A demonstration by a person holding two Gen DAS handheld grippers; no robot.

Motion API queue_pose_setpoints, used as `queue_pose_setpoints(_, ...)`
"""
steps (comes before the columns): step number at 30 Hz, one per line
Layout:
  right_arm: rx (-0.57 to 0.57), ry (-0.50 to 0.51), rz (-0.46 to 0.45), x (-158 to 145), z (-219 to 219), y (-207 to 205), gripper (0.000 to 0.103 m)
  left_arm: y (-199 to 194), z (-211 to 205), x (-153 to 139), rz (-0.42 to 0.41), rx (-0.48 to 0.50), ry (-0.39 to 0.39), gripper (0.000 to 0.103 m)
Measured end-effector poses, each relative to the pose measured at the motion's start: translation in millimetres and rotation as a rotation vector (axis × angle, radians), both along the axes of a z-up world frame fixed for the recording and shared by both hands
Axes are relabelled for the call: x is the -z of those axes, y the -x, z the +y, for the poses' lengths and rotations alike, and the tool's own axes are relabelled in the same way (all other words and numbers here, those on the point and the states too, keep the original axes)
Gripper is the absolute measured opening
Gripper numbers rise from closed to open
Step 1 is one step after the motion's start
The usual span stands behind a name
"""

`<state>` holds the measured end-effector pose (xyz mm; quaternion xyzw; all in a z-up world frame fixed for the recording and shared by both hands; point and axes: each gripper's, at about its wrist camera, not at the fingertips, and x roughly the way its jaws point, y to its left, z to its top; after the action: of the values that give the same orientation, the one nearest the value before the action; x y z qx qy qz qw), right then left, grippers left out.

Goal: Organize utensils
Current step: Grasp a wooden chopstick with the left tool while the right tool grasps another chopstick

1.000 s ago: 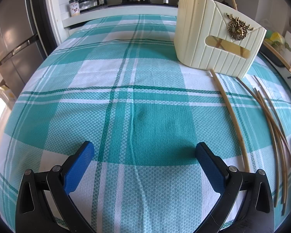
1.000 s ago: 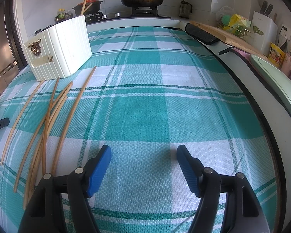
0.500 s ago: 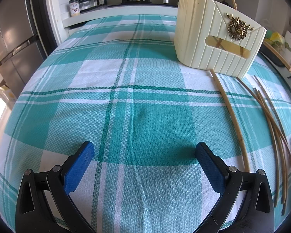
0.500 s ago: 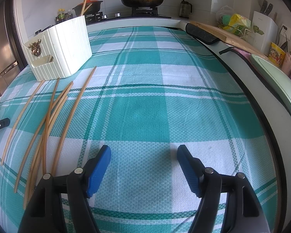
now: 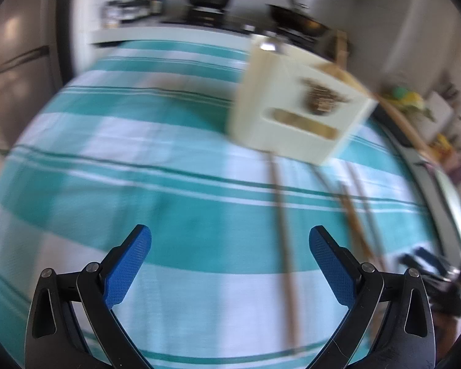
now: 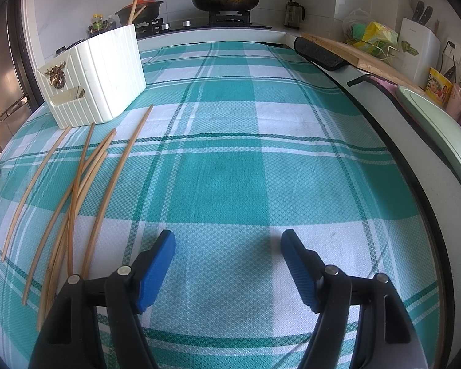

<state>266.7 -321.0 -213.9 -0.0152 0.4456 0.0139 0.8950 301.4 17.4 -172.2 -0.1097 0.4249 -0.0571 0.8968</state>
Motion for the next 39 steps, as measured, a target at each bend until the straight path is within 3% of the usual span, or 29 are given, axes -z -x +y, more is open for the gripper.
queue_pose_setpoints(3,0.0,0.0,0.0,0,0,0,0.073,-13,-30,5,0.002,0.061,-0.062,0.102)
queue_pose_setpoints(6,0.0,0.0,0.0,0,0,0,0.073,-27,-55,22,0.043,0.101,-0.181,0.1)
queue_pose_setpoints(8,0.0,0.0,0.0,0,0,0,0.073,-33,-63,34,0.074,0.113,-0.236,0.086)
queue_pose_setpoints(10,0.0,0.001,0.0,0,0,0,0.073,-34,-66,40,0.074,0.115,-0.257,0.082)
queue_pose_setpoints(12,0.0,0.0,0.0,0,0,0,0.073,-27,-63,38,0.057,0.108,-0.243,0.063)
queue_pose_setpoints(14,0.0,0.001,0.0,0,0,0,0.073,-21,-59,36,0.045,0.105,-0.237,0.022)
queue_pose_setpoints(16,0.0,0.001,0.0,0,0,0,0.073,-17,-53,36,0.05,0.1,-0.224,0.006)
queue_pose_setpoints(20,0.0,0.001,-0.001,0,1,0,0.073,-2,-30,35,0.064,0.04,-0.185,0.005)
queue_pose_setpoints(23,-0.006,-0.023,-0.005,-1,-1,1,0.073,19,-8,34,0.074,-0.005,-0.204,0.005)
queue_pose_setpoints(26,-0.063,-0.074,0.03,-11,7,0,0.072,32,8,34,0.084,-0.018,-0.199,0.005)
queue_pose_setpoints(29,-0.135,-0.069,-0.007,-29,34,-7,0.066,36,16,34,0.087,-0.02,-0.179,0.005)
queue_pose_setpoints(31,-0.177,-0.057,0.0,-35,58,-19,0.059,37,14,34,0.086,-0.016,-0.186,0.006)
queue_pose_setpoints(33,-0.212,-0.067,0.043,-31,79,-34,0.043,39,13,34,0.084,-0.014,-0.187,0.006)
queue_pose_setpoints(35,-0.242,-0.03,0.087,-22,94,-46,0.036,42,16,34,0.083,-0.012,-0.183,0.007)
queue_pose_setpoints(38,-0.245,0.042,0.154,-5,102,-52,0.009,47,22,34,0.085,-0.005,-0.174,0.008)
queue_pose_setpoints(39,-0.237,0.047,0.14,-7,100,-49,0.007,50,25,33,0.087,-0.001,-0.17,0.008)
